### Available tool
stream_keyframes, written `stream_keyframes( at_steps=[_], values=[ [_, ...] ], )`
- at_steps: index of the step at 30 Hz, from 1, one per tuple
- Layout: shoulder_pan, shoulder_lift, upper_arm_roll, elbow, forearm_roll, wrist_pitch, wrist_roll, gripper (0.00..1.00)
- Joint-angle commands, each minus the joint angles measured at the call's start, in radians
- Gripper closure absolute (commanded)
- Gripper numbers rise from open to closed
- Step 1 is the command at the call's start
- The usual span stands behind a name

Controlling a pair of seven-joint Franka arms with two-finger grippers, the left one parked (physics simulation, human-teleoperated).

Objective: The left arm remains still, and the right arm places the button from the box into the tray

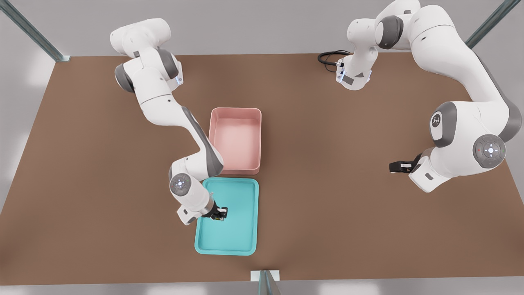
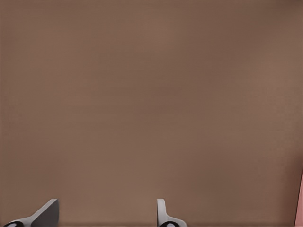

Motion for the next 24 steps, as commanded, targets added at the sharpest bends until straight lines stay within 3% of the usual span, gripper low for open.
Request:
stream_keyframes(
  at_steps=[1,4,6,8,9,10,11,12,13,14,15,16,17,24],
  values=[
    [-0.002,0.004,0.013,0.006,-0.005,0.016,-0.313,0.00],
    [-0.004,0.004,0.011,0.006,-0.005,0.006,-0.313,0.00],
    [-0.013,-0.055,0.006,0.063,-0.010,-0.246,-0.388,0.00],
    [-0.021,-0.219,0.010,0.087,-0.016,-0.543,-0.443,0.00],
    [-0.024,-0.368,-0.012,0.073,-0.116,-0.739,-0.440,0.00],
    [-0.024,-0.451,-0.035,0.073,-0.189,-0.858,-0.434,0.00],
    [-0.024,-0.525,-0.107,0.075,-0.183,-0.965,-0.450,0.00],
    [-0.080,-0.598,-0.171,0.006,-0.139,-0.958,-0.454,0.00],
    [-0.186,-0.638,-0.161,-0.014,-0.103,-0.982,-0.531,0.00],
    [-0.272,-0.641,-0.093,-0.026,-0.105,-1.010,-0.558,0.00],
    [-0.268,-0.643,-0.093,-0.025,-0.108,-1.034,-0.557,0.00],
    [-0.271,-0.676,-0.096,-0.120,-0.097,-1.025,-0.529,0.00],
    [-0.277,-0.801,-0.107,-0.347,-0.099,-0.813,-0.517,0.00],
    [-0.321,-0.770,-0.107,-0.319,-0.103,-0.793,-0.539,0.00]
  ],
)
